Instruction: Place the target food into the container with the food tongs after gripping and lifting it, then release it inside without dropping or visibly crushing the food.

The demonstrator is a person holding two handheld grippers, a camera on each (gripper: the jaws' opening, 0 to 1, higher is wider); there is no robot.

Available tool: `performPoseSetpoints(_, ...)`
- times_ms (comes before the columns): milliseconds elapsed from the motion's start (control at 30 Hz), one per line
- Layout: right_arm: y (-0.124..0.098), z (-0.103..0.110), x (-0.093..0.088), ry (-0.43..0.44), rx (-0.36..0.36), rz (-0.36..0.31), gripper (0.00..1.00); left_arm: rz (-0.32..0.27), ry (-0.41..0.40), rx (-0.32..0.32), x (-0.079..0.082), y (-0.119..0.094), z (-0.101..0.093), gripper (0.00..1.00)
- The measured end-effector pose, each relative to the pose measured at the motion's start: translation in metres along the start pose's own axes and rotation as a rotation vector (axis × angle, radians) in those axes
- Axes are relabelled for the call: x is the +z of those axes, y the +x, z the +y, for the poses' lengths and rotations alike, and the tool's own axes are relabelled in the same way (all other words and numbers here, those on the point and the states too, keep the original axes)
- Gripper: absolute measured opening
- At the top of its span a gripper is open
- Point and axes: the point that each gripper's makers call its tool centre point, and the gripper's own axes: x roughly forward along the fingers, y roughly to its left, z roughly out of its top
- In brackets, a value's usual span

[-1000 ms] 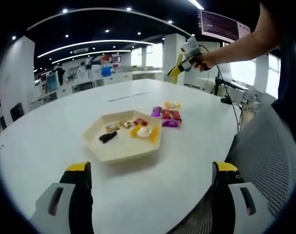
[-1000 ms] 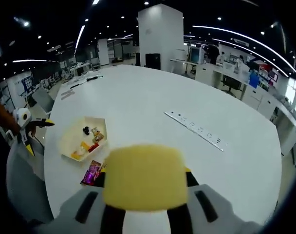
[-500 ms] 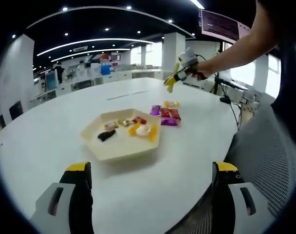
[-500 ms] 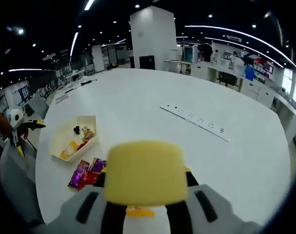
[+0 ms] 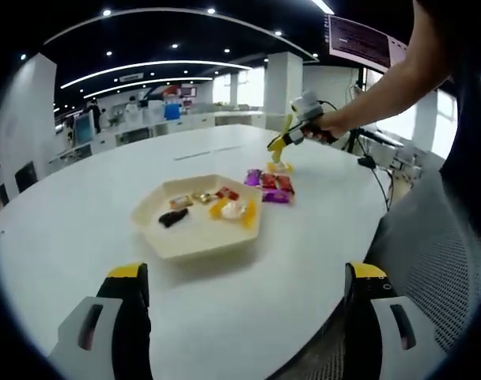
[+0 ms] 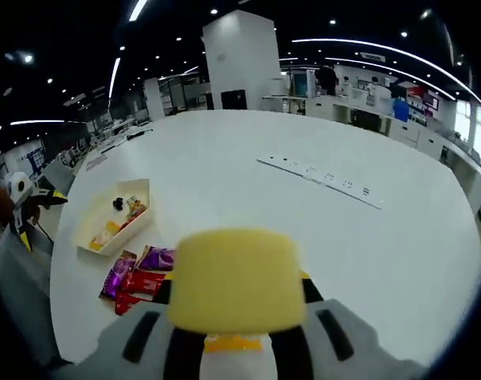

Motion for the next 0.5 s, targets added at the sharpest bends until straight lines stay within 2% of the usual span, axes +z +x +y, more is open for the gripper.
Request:
performPoseSetpoints(133,-0.002,0.000,-0.006,0.014,-0.001,0.010,0.29,0.003,0.000,0.001,-0.001,0.000,0.000,0.99)
performPoseSetpoints(233,-0.002,0.002,-0.011,-0.006,-0.002,0.037,0.30,0.005,-0.004,0.002,-0.001,0.000,0.000,0.99)
performPoseSetpoints(367,0.000,0.003,-0.029,-0.110,-0.015,0.178,0.30,0.008,-0.002,-0.002,-0.002,0.001,-0.001,0.99)
performPoseSetpoints(433,0.000,0.001,-0.022,-0.057,-0.023,0.160,0.30,0.007,0.000,-0.002,-0.001,0.001,-0.001,0.99)
performPoseSetpoints(500,0.000,-0.002,-0.028,0.006,-0.033,0.199,0.30,0.006,-0.002,-0.001,-0.001,0.001,0.000,0.99)
